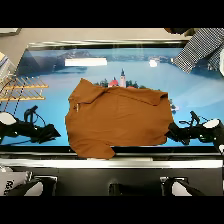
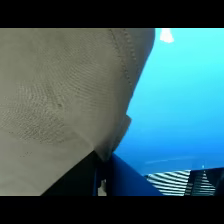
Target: Fold the clothes and pants, and hang the long-sleeved shirts on hangers.
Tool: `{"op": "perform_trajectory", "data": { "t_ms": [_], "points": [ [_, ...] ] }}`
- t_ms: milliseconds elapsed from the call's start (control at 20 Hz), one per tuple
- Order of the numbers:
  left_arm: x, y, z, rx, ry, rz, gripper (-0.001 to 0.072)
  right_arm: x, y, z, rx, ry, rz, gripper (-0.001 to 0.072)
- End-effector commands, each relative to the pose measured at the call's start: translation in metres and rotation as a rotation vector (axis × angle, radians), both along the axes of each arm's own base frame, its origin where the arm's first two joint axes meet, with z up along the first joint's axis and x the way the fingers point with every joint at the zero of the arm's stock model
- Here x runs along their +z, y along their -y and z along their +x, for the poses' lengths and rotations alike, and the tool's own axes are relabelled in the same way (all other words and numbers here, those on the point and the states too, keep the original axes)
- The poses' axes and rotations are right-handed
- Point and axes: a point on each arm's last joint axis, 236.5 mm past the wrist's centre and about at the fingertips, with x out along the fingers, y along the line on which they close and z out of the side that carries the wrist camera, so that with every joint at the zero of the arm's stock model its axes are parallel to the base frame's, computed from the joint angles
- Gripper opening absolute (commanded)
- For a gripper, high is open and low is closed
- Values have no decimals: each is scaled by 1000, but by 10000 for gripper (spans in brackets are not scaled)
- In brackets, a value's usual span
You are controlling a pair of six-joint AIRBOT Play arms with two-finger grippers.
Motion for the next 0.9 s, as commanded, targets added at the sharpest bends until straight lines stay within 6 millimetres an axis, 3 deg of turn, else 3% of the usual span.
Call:
{"op": "perform_trajectory", "data": {
  "t_ms": [0,100,450,850],
  "points": [
    [-17,34,-1,104,25,-157,391,7,-4,-2,5,5,11,32],
    [-24,42,2,164,35,-199,392,7,-4,-3,7,1,14,32],
    [-38,49,-5,138,-2,-183,391,10,-9,1,-6,10,38,32],
    [-52,35,-15,164,-68,-109,391,12,-11,3,-13,15,53,32]
  ]
}}
